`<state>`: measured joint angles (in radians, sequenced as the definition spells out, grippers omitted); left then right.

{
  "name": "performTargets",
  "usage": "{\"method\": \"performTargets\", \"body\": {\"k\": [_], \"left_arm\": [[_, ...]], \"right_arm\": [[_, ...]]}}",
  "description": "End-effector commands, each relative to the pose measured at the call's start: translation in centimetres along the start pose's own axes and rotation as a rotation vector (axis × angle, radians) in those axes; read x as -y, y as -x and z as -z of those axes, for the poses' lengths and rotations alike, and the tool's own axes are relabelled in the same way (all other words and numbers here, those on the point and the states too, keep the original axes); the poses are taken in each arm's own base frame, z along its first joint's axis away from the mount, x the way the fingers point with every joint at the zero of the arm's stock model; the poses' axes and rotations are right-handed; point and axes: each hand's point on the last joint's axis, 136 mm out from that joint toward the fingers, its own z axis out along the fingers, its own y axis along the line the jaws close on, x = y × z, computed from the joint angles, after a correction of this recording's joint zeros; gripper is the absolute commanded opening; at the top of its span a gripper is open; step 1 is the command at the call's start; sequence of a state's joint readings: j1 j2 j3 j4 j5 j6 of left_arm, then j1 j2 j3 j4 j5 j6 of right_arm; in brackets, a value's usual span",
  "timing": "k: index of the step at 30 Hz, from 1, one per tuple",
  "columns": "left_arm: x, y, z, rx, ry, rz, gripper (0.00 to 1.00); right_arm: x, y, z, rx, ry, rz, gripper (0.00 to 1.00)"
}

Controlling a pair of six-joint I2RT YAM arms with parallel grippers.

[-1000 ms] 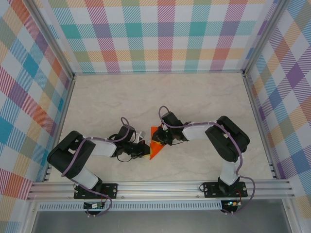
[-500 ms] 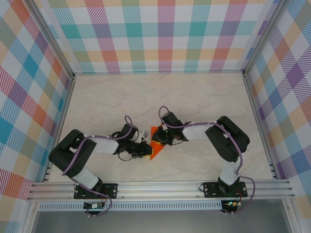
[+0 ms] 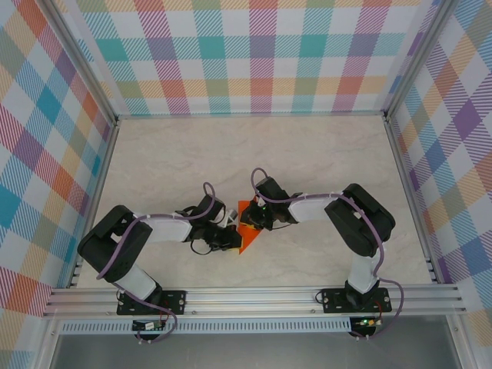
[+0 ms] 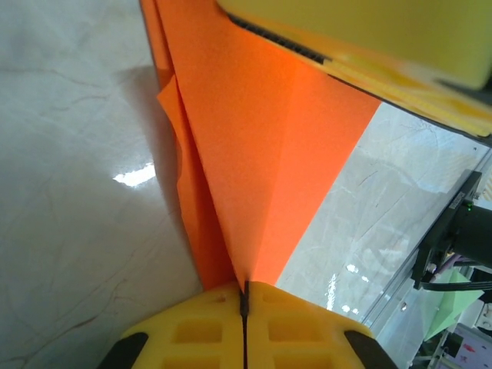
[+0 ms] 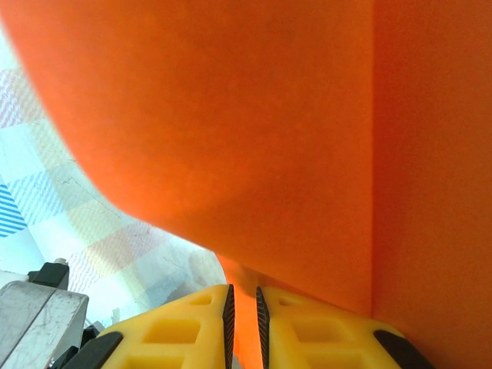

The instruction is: Fold a paper plane with a square sheet of paper (pick it up from the middle)

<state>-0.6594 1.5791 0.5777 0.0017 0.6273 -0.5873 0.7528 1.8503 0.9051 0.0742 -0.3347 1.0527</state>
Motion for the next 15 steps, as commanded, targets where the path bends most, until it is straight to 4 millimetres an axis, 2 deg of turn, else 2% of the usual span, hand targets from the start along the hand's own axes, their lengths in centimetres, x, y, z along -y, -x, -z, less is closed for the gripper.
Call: {"method": "performTargets", "body": {"k": [1,5,7,11,15], "left_arm": [[-3.08,-5.7,-0.12,-0.172,0.109,0.099,0.09],[-2.96,-5.45,0.1,-0.163,0.119,0.098,0.06],[-2.88,-5.46,0.1,-0.17,0.12,0.095,0.11],[-3.02,-5.72,0.34,-0.165,0.128,0.097,0.13],[-2.87,-6.08,0.58,-0.175,0.124,0.088,0.01]], "right_arm": [[6.61,-1.31,-0.71,-0.03,-0.22,-0.072,0.2],[6.78,-1.4,-0.68,-0.03,-0.222,-0.073,0.2],[6.8,-1.41,-0.73,-0.032,-0.223,-0.073,0.2],[6.84,-1.42,-0.72,-0.032,-0.224,-0.073,0.2],[7.12,-1.44,-0.86,-0.034,-0.232,-0.075,0.2]]}}
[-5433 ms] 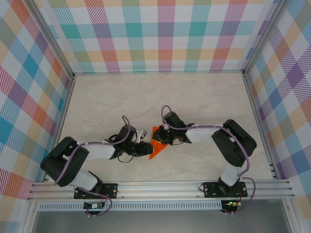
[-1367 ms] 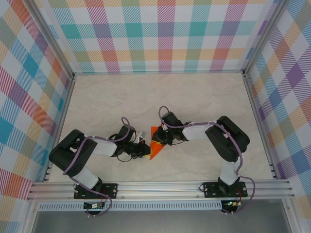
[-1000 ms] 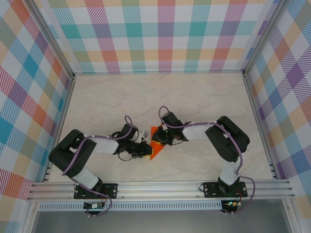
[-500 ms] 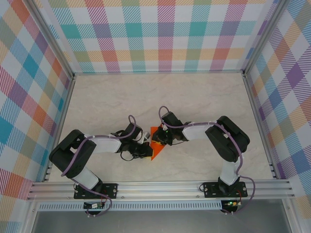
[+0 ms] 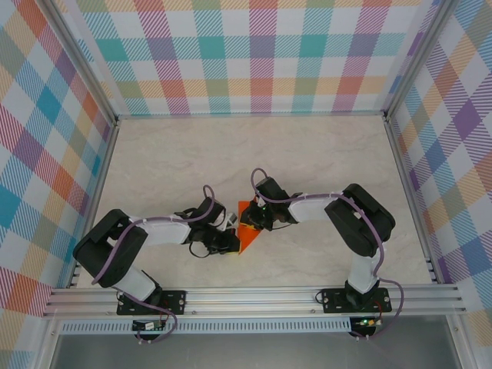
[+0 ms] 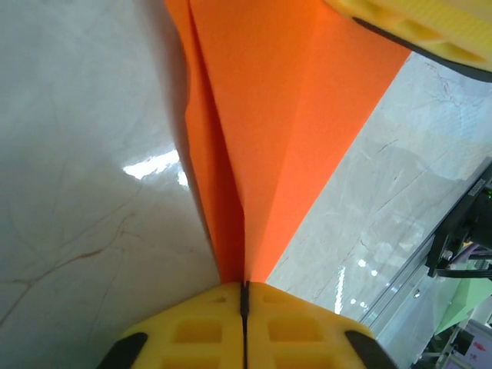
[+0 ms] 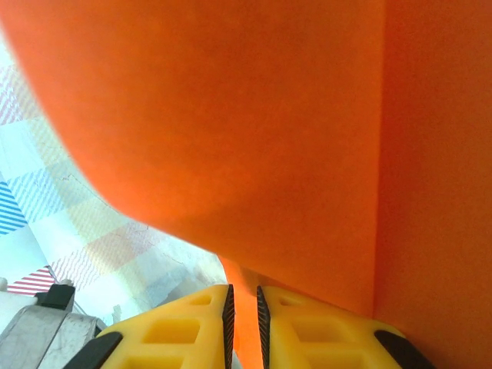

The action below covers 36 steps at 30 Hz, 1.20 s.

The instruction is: Fold a paper plane with a square sheet of paper (pick it up from the middle)

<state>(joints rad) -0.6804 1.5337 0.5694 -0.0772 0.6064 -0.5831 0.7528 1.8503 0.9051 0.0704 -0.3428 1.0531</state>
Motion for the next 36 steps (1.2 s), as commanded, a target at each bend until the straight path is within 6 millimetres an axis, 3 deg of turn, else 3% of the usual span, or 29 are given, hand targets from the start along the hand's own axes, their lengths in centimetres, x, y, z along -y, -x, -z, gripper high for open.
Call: {"method": "performTargets", "body": {"k": [1,5,10,15,20,24,27,36], "left_arm": [[-2.5,-4.7,0.0,-0.152,0.08,0.08,0.01],[-2.2,-5.2,0.5,-0.16,0.07,0.073,0.07],[-1.5,-5.4,2.9,-0.083,0.082,0.061,0.25],[-1.5,-3.2,5.9,0.122,0.118,0.114,0.16],[2.1,0.2,6.8,0.246,-0.048,0.118,0.11],[5.2,2.8,6.9,0.302,-0.18,0.11,0.1],[6.2,4.0,6.1,0.298,-0.236,0.115,0.11],[5.8,5.4,3.4,0.269,-0.238,0.11,0.11]], "right_arm": [[7.1,-1.3,-0.9,-0.026,-0.233,-0.075,0.2],[7.3,-1.3,-1.0,-0.026,-0.237,-0.082,0.2],[7.4,-1.3,-0.9,-0.026,-0.242,-0.082,0.2],[7.4,-1.3,-1.0,-0.028,-0.245,-0.082,0.2],[7.7,-1.5,-1.1,-0.035,-0.251,-0.088,0.2],[7.6,-1.5,-1.1,-0.037,-0.251,-0.088,0.2],[7.6,-1.5,-1.1,-0.038,-0.251,-0.088,0.2],[7.5,-1.5,-1.0,-0.04,-0.252,-0.088,0.2]]}}
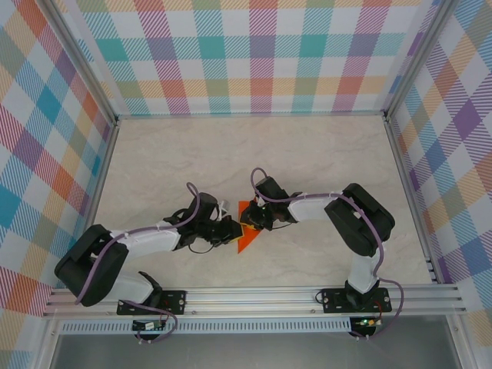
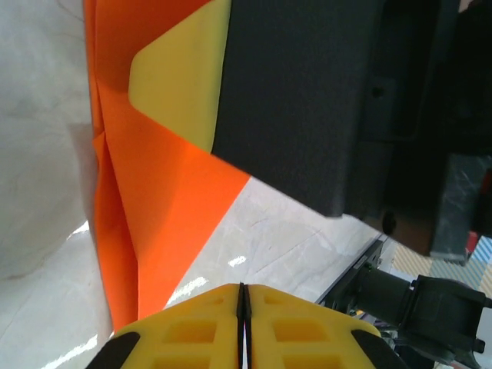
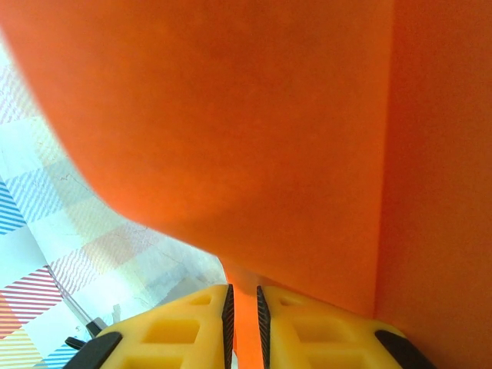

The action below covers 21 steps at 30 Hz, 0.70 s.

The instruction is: Fold a paper plane with a square sheet of paper (pick it up from the middle)

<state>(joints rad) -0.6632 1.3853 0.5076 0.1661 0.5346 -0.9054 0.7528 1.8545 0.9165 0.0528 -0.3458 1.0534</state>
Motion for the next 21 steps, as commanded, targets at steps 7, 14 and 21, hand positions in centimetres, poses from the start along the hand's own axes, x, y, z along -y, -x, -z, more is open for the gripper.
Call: {"method": "performTargets", "body": {"k": [7,14,21], "left_arm": [[-1.1,0.1,-2.4,-0.046,0.014,-0.008,0.11],[-7.0,-3.9,-2.4,-0.162,0.192,0.046,0.1],[-8.4,-7.9,-1.9,-0.307,0.248,-0.004,0.12]], "right_arm": [[7.6,-1.5,-1.0,-0.032,-0.25,-0.089,0.2],[7.8,-1.5,-1.0,-0.032,-0.256,-0.092,0.2],[8.2,-1.5,-0.8,-0.031,-0.277,-0.097,0.21]]}}
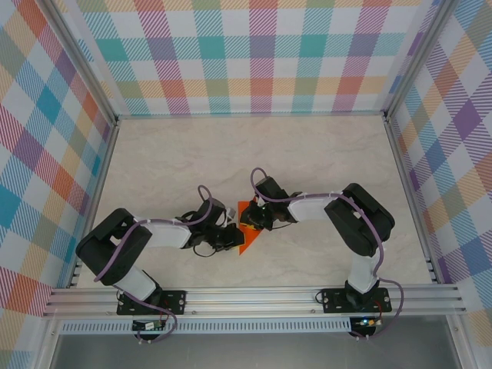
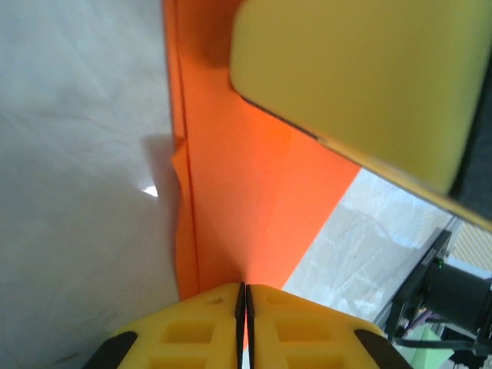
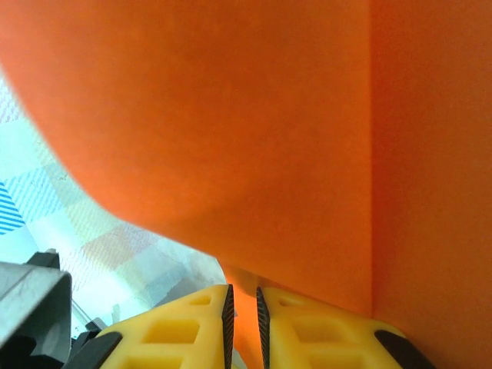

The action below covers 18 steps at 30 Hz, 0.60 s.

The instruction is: Fold a paper plane with a square sheet of paper (pick it up from the middle)

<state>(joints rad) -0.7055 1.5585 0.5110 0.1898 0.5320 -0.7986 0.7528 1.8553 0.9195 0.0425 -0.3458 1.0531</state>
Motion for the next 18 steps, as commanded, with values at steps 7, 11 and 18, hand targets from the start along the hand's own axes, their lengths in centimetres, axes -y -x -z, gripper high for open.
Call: {"method": "performTargets", "body": {"k": [7,11,18], "left_arm": [[-5.1,-7.4,1.1,-0.236,0.23,0.015,0.13],[-5.3,-8.0,1.6,-0.243,0.261,0.0,0.13],[-4.3,-6.4,3.3,-0.143,0.301,-0.024,0.1]], "right_arm": [[8.4,-1.5,-1.0,-0.028,-0.279,-0.098,0.21],[8.4,-1.6,-1.1,-0.032,-0.276,-0.098,0.21],[8.3,-1.6,-1.2,-0.037,-0.266,-0.102,0.21]]}}
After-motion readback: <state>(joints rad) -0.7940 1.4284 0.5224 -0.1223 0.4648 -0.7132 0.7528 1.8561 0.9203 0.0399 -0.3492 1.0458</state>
